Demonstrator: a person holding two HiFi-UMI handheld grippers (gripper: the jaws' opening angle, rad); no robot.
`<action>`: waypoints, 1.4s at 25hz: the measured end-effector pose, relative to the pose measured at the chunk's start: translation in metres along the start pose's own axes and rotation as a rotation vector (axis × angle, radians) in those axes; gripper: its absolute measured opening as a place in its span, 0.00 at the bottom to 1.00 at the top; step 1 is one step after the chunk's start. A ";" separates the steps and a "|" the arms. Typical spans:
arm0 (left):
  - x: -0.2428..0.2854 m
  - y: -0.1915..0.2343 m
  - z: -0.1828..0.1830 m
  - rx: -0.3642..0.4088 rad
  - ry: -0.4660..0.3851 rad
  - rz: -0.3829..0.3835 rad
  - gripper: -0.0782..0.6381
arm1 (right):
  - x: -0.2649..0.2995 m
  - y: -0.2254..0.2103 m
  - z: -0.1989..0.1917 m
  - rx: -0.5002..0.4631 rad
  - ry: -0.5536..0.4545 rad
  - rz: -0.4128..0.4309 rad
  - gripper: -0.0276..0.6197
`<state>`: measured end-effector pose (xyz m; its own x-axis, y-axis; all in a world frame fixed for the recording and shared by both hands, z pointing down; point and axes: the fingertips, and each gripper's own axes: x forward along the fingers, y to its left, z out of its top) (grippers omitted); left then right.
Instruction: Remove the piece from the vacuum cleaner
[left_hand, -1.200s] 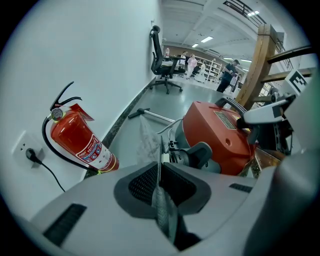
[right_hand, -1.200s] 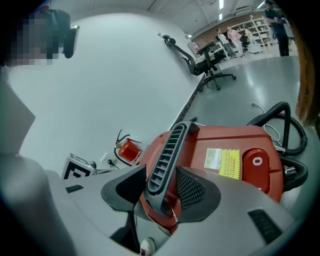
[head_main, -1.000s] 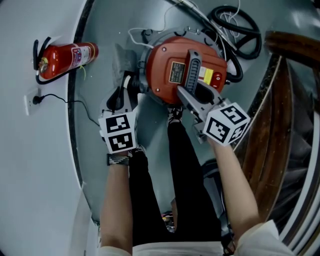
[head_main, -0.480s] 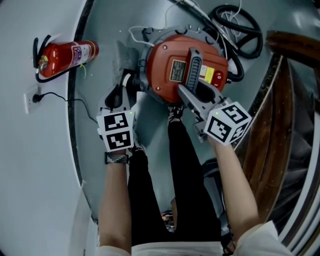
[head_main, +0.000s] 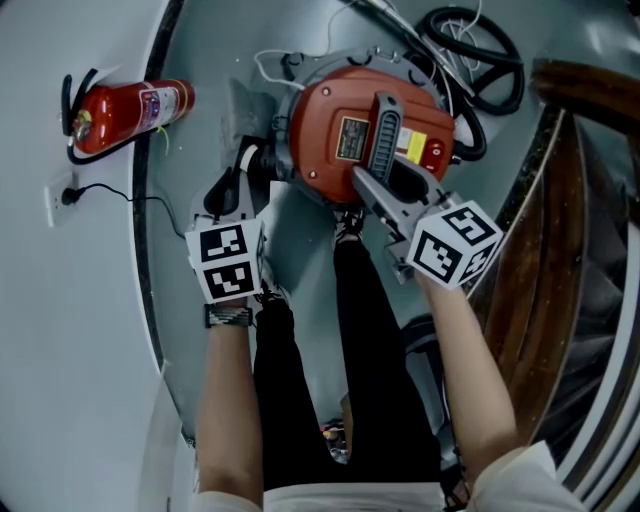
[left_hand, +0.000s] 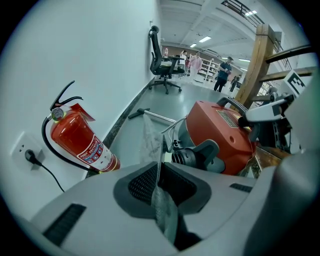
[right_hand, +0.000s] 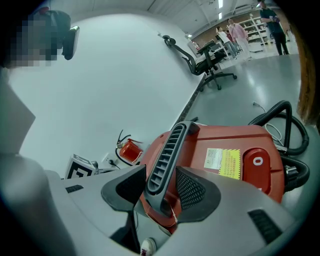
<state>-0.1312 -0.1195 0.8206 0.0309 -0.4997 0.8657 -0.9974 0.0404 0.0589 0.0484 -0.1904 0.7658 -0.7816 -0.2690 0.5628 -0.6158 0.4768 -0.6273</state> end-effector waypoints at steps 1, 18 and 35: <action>0.000 0.000 0.000 -0.013 -0.001 0.002 0.17 | 0.000 0.000 0.000 -0.001 -0.001 0.000 0.34; 0.005 -0.002 0.031 -0.023 -0.034 -0.049 0.29 | 0.000 0.001 0.001 -0.012 -0.013 -0.005 0.34; 0.027 -0.002 0.032 0.048 0.037 0.008 0.19 | 0.000 0.002 0.000 -0.014 -0.007 0.005 0.34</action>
<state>-0.1299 -0.1610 0.8281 0.0245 -0.4669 0.8840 -0.9996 0.0022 0.0288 0.0471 -0.1894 0.7642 -0.7852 -0.2725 0.5561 -0.6107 0.4898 -0.6223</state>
